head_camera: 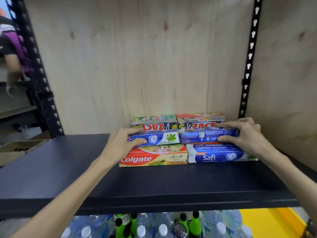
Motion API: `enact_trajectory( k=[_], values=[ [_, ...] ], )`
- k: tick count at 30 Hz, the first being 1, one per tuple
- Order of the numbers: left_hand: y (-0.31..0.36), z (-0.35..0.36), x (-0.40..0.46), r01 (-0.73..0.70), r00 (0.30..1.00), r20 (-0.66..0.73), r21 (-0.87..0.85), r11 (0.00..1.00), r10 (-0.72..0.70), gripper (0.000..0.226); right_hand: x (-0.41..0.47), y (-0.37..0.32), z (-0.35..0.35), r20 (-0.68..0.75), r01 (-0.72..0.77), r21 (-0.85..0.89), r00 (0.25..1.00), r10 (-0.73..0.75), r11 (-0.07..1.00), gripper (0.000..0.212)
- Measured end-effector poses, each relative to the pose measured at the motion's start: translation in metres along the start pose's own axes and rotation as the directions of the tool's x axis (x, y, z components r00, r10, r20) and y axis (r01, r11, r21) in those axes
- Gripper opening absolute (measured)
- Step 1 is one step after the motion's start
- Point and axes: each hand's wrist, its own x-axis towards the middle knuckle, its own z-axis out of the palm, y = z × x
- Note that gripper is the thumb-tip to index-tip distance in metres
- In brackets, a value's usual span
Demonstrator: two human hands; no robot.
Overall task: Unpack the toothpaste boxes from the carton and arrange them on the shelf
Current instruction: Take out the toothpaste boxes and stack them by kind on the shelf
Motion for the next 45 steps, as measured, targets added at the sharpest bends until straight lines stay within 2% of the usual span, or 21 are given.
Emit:
enact_trajectory(
  k=[2, 7, 12, 16, 19, 24, 32, 36, 40, 45],
  values=[
    [-0.002, 0.001, 0.010, -0.014, 1.000, 0.007, 0.066, 0.998, 0.014, 0.061, 0.007, -0.004, 0.001, -0.029, 0.009, -0.029, 1.000, -0.010, 1.000, 0.049],
    [-0.006, 0.003, 0.033, -0.051, 0.998, 0.035, -0.058, 0.997, 0.053, 0.055, 0.021, -0.001, 0.004, -0.060, 0.000, -0.050, 0.998, -0.003, 0.999, 0.043],
    [-0.010, 0.012, 0.048, -0.063, 0.998, -0.009, -0.077, 0.995, 0.062, 0.047, 0.031, 0.001, 0.009, -0.078, -0.026, -0.106, 0.997, 0.018, 0.994, 0.044],
    [-0.014, 0.019, 0.052, -0.123, 0.987, -0.101, 0.002, 0.992, 0.123, 0.056, 0.038, 0.001, 0.015, -0.071, -0.058, -0.105, 0.996, 0.051, 0.993, 0.049],
    [-0.015, 0.017, 0.054, -0.060, 0.988, -0.142, -0.025, 0.998, 0.056, 0.063, 0.039, 0.001, 0.017, -0.065, -0.082, -0.095, 0.995, 0.076, 0.992, 0.051],
    [-0.017, 0.019, 0.054, -0.085, 0.990, -0.113, 0.014, 0.996, 0.086, 0.052, 0.036, -0.001, 0.020, -0.070, -0.104, -0.119, 0.993, 0.096, 0.987, 0.052],
    [-0.022, 0.021, 0.046, -0.154, 0.978, -0.141, 0.006, 0.988, 0.153, 0.051, 0.030, -0.005, 0.021, -0.083, -0.109, -0.188, 0.992, 0.094, 0.976, 0.054],
    [-0.022, 0.022, 0.047, -0.161, 0.978, -0.128, 0.022, 0.987, 0.162, 0.058, 0.026, -0.008, 0.024, -0.090, -0.089, -0.250, 0.994, 0.068, 0.964, 0.055],
    [-0.023, 0.024, 0.050, -0.209, 0.972, -0.080, 0.124, 0.970, 0.219, 0.075, 0.024, -0.009, 0.026, -0.086, -0.075, -0.244, 0.995, 0.056, 0.967, 0.055],
    [-0.027, 0.026, 0.053, -0.234, 0.969, -0.040, 0.173, 0.957, 0.244, 0.067, 0.024, -0.008, 0.028, -0.084, -0.069, -0.225, 0.995, 0.052, 0.972, 0.054]
  ],
)
